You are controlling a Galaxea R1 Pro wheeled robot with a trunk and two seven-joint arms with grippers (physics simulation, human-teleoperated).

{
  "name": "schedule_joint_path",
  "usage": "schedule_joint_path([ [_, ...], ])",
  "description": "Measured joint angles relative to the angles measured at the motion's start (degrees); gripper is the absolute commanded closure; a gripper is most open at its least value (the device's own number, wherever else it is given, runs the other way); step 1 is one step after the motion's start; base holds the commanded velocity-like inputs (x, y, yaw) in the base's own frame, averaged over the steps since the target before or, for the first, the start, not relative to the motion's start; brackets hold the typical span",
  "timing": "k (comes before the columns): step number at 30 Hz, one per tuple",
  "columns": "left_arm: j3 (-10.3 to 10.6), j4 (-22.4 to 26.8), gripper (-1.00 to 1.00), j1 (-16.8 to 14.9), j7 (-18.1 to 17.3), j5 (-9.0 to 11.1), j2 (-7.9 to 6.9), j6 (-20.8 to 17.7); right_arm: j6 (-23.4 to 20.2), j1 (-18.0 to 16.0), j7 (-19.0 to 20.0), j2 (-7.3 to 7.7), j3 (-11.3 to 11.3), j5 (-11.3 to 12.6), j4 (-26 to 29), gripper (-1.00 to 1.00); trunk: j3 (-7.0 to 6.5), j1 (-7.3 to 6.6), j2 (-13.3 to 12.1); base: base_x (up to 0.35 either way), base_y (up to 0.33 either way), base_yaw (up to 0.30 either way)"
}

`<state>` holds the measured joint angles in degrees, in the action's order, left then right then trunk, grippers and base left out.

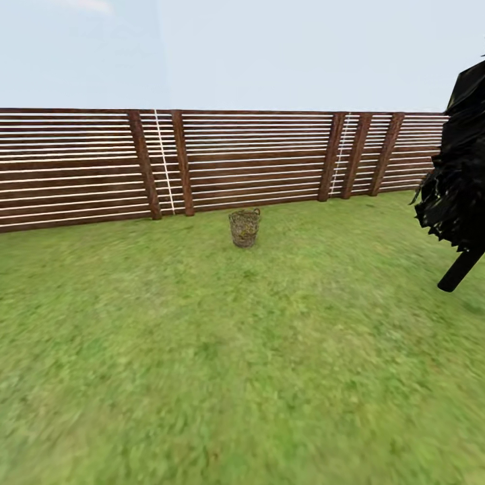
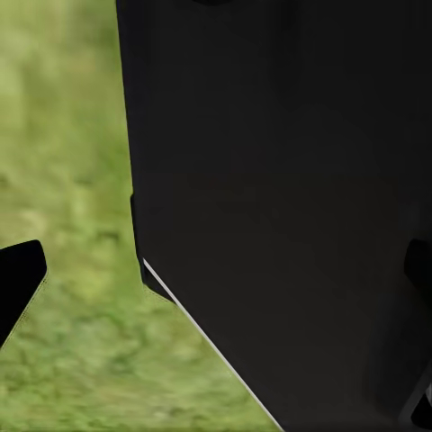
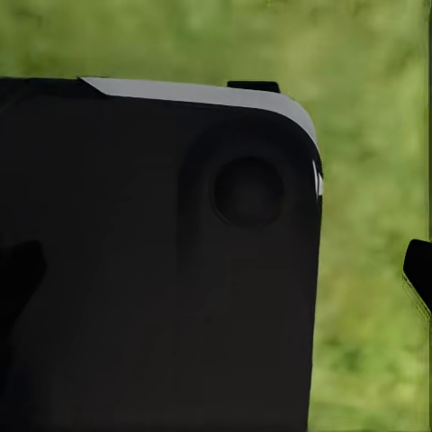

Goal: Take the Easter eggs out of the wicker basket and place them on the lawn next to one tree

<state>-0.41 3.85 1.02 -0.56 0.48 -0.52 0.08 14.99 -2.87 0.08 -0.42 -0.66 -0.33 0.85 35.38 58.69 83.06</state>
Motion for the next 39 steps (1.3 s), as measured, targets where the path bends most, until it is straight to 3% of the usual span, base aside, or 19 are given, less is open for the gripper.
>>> schedule_joint_path([
  [39,0.01,-0.01,-1.00,0.00,-0.03,0.00,0.00,0.00,0.20,0.00,-0.02,-0.01,0.06,-0.16,0.09,-1.00,0.00,0.00,0.00,0.341,0.000,0.000],
])
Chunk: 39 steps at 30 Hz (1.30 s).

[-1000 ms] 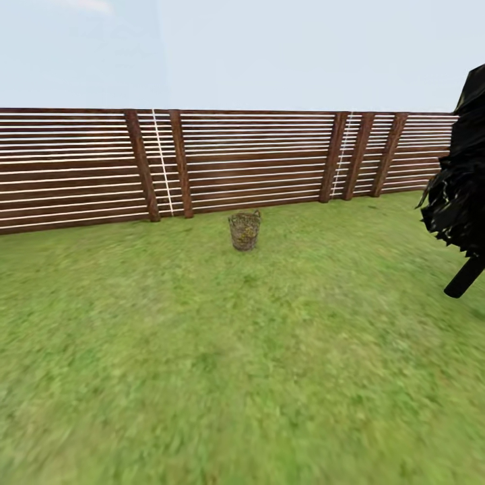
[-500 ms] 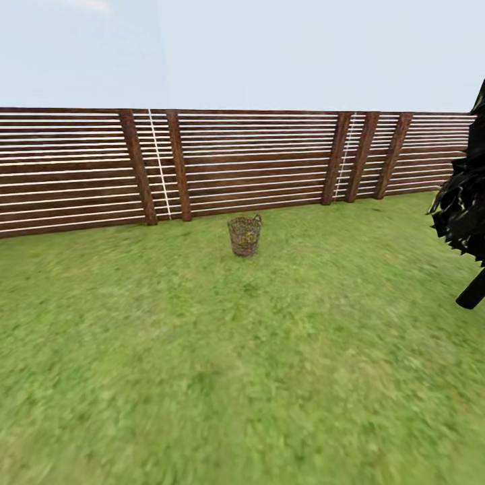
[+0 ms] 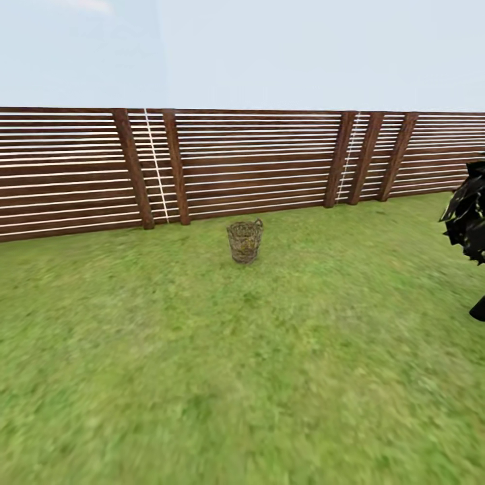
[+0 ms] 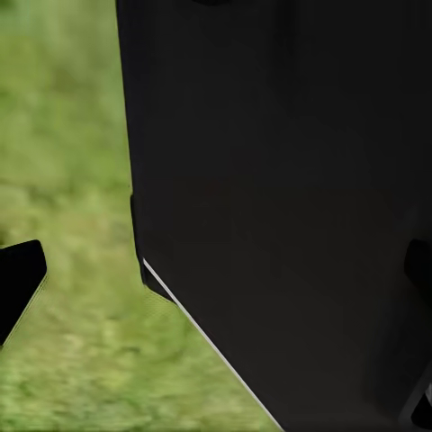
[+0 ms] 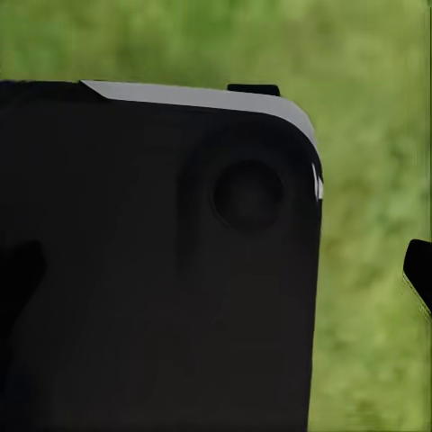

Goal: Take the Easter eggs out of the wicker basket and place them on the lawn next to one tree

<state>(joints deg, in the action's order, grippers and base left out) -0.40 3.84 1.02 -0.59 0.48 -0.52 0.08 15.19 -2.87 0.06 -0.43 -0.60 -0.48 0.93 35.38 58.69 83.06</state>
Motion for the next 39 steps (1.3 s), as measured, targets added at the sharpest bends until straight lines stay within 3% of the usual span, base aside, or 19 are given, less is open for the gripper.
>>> schedule_joint_path([
  [39,0.00,0.00,-1.00,0.00,-0.02,0.00,0.00,0.00,0.00,0.00,0.02,0.11,-0.06,0.06,0.09,-1.00,0.00,0.00,0.00,0.341,0.000,-0.040],
])
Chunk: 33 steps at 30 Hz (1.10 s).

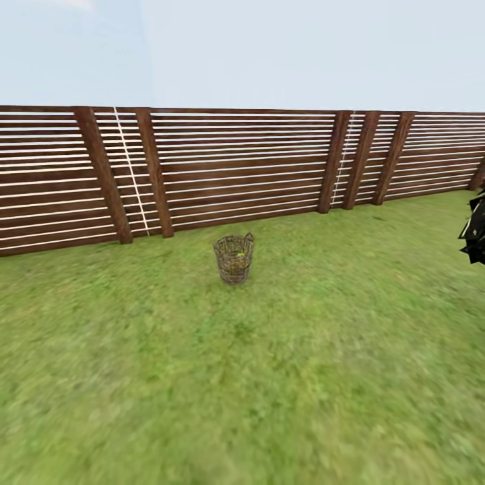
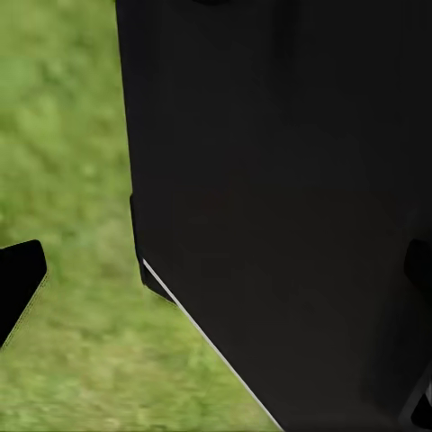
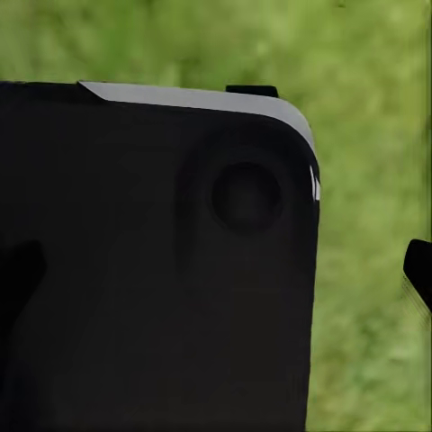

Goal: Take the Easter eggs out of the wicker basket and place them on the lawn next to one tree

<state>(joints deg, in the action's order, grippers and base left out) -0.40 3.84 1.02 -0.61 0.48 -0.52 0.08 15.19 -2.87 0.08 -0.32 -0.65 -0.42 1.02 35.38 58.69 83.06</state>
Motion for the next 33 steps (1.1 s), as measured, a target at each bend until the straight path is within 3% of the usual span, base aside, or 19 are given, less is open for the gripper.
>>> schedule_joint_path([
  [33,0.00,0.00,-1.00,0.00,-0.01,0.00,0.00,-0.04,-0.09,0.00,0.00,-0.01,0.01,0.32,-0.16,-1.00,0.00,0.00,0.00,0.341,0.000,0.000],
])
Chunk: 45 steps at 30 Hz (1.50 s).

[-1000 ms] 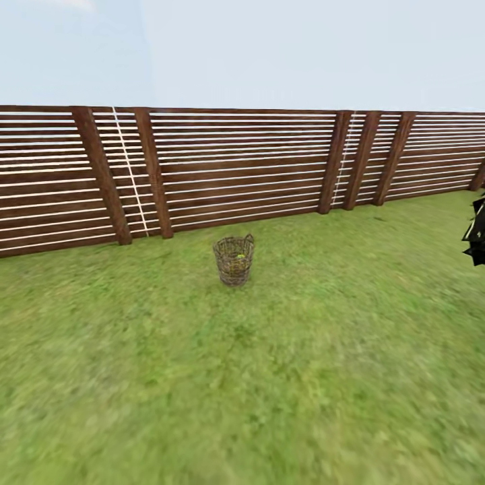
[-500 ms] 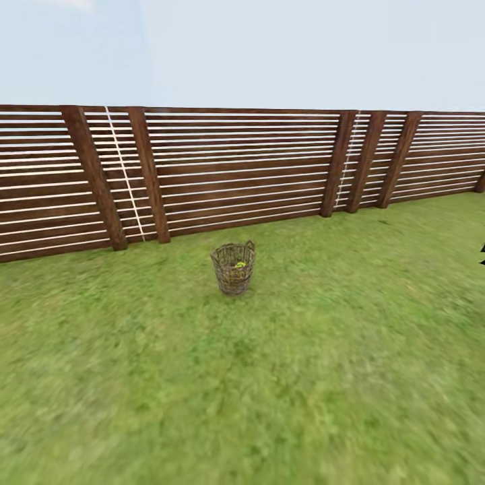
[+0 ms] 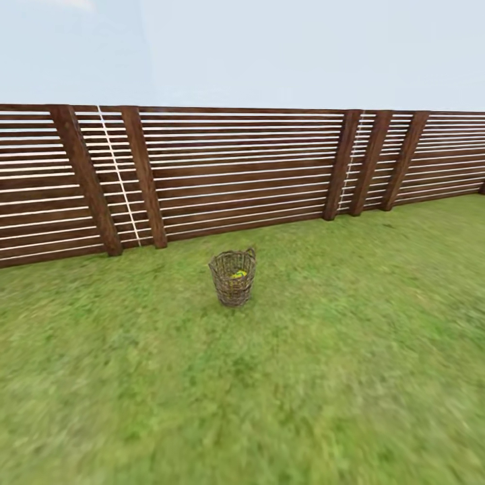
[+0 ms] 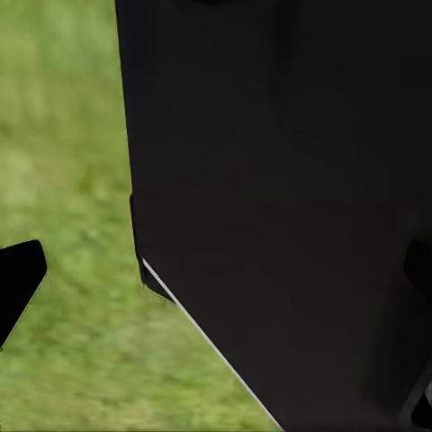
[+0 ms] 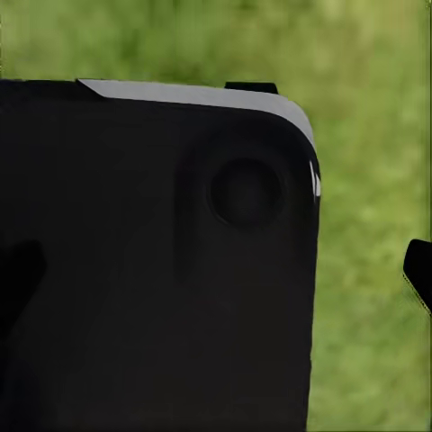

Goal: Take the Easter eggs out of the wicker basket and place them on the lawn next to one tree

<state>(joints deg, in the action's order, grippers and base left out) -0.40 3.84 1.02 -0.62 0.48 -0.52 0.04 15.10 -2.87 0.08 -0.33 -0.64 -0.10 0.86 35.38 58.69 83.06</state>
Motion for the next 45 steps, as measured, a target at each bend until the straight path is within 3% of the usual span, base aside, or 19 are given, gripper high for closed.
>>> schedule_joint_path([
  [45,0.00,0.00,-1.00,0.00,-0.01,0.00,0.00,-0.03,-0.01,0.00,0.00,-0.02,0.04,-0.18,0.07,-1.00,0.00,0.00,0.00,0.341,0.000,0.000],
])
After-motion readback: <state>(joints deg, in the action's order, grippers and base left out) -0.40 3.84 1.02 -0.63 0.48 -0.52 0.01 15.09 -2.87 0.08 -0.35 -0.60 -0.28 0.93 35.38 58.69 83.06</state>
